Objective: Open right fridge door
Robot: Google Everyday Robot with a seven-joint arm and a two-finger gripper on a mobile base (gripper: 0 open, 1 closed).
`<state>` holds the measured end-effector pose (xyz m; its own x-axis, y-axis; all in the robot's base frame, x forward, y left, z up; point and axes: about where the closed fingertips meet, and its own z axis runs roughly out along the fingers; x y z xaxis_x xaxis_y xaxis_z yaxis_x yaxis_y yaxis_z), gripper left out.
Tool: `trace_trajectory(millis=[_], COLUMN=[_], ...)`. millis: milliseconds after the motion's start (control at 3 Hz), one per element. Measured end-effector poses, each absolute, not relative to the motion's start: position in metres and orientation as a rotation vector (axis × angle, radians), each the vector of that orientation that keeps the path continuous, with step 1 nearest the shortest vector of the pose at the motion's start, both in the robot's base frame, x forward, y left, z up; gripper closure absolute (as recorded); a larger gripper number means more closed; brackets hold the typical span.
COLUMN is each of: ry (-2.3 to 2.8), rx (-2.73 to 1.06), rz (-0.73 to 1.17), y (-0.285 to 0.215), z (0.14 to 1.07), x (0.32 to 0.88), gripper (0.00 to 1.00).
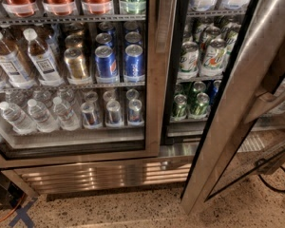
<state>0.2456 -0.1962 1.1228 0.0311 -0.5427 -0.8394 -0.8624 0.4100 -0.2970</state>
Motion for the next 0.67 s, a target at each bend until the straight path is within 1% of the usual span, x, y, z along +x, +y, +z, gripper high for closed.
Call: trace_trajectory(millis=[333, 667], ry=[1.758, 1.967], rx=[-1.271, -1.186], rz=[0.352, 0.231], y=[-0.218, -0.278], z=[1.138, 1.151], x=[0.220, 0.235], gripper=[0.00, 0.00])
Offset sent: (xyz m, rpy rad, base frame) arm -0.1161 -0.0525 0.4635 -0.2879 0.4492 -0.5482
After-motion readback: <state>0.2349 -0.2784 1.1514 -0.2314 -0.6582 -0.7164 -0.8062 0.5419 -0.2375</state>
